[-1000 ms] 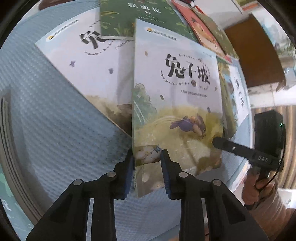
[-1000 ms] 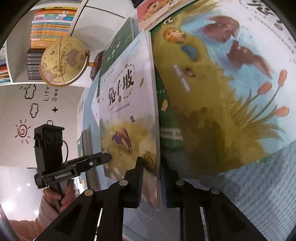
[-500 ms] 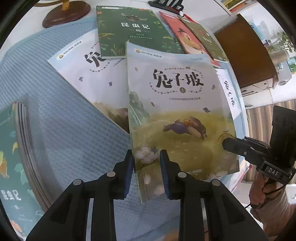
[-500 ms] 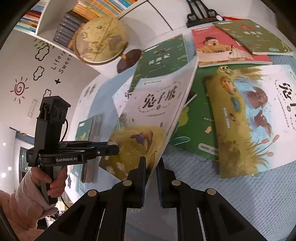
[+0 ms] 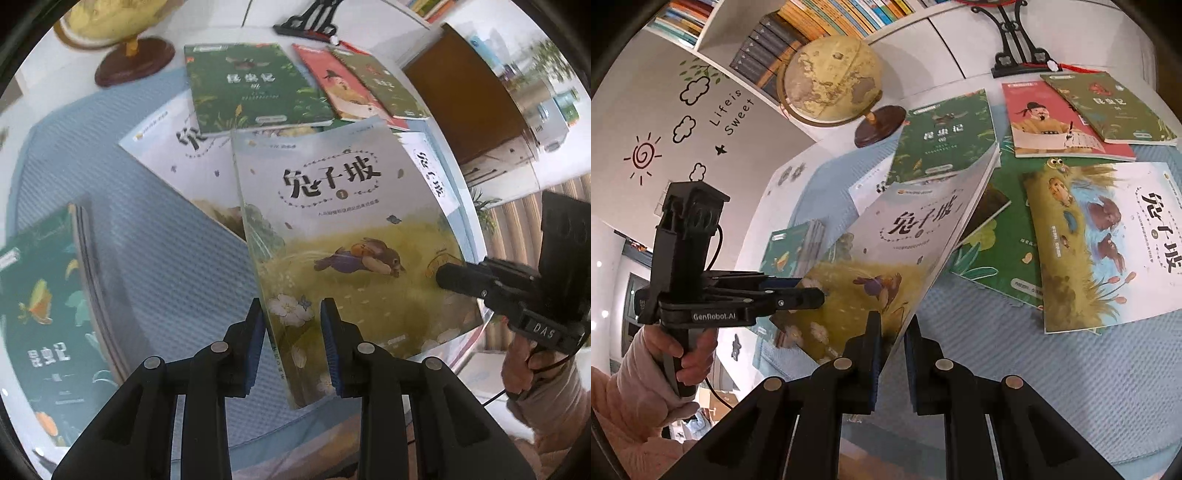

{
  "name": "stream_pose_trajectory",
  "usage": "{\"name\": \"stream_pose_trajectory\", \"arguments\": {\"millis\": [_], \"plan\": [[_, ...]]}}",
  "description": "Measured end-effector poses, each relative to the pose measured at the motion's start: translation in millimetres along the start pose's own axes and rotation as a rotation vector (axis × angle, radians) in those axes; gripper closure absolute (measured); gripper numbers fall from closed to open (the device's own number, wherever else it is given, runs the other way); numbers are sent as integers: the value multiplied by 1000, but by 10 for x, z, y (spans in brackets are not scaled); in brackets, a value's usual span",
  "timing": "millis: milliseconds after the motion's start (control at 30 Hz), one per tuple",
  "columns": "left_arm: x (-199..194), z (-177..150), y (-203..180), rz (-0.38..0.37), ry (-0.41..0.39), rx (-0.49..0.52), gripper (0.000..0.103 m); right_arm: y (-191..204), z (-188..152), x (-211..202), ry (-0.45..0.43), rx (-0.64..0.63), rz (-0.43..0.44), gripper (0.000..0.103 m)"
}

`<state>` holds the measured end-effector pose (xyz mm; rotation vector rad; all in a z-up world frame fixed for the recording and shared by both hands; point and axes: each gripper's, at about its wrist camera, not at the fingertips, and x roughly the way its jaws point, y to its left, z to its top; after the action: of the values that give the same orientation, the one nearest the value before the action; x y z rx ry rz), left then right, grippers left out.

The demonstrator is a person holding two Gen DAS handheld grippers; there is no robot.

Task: Organize books

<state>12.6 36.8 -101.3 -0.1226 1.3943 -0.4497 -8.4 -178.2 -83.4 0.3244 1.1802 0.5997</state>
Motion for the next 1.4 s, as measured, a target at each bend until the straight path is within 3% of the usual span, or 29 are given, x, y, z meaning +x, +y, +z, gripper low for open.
{"name": "stream_pose_trajectory", "arguments": {"millis": [600, 1400], "plan": [[-502, -298, 360, 28, -91, -57, 76, 741, 53, -47, -48, -132, -8, 91], [-1071, -900, 1552, 94, -149, -195, 76, 1900, 231, 886, 4, -250, 53, 91]]}}
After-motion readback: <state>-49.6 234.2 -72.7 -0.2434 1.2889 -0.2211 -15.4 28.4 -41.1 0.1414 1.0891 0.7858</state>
